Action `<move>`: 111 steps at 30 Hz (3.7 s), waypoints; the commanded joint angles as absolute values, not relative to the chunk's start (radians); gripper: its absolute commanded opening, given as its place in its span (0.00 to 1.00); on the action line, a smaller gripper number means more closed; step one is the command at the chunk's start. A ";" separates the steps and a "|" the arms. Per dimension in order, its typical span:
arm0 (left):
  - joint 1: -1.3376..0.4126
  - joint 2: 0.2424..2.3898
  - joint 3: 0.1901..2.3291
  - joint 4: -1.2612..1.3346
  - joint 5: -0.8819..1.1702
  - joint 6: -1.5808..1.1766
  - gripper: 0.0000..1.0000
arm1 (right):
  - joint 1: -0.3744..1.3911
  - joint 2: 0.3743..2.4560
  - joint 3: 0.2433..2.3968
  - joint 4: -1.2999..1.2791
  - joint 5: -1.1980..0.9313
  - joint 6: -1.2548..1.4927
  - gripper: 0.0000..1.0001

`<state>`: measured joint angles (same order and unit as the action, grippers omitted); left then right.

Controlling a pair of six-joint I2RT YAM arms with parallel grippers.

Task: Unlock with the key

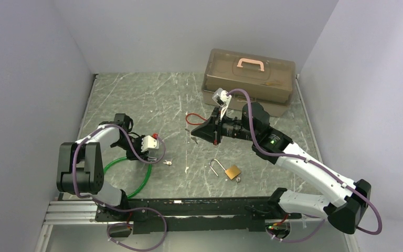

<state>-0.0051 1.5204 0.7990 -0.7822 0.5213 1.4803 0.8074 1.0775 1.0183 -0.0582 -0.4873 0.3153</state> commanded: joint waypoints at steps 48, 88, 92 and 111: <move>-0.007 0.512 1.488 -1.143 0.949 1.461 0.00 | 1.233 1.255 1.609 -0.570 -0.289 0.120 0.00; -0.005 0.486 1.467 -1.219 0.980 1.478 0.00 | 1.402 1.356 1.773 -0.572 -0.100 0.013 0.00; -0.005 0.484 1.468 -1.210 0.983 1.481 0.00 | 1.402 1.361 1.776 -0.575 -0.089 0.015 0.00; 0.037 0.415 1.396 -1.106 1.014 1.509 0.00 | 1.365 1.372 1.761 -0.580 -0.065 0.090 0.00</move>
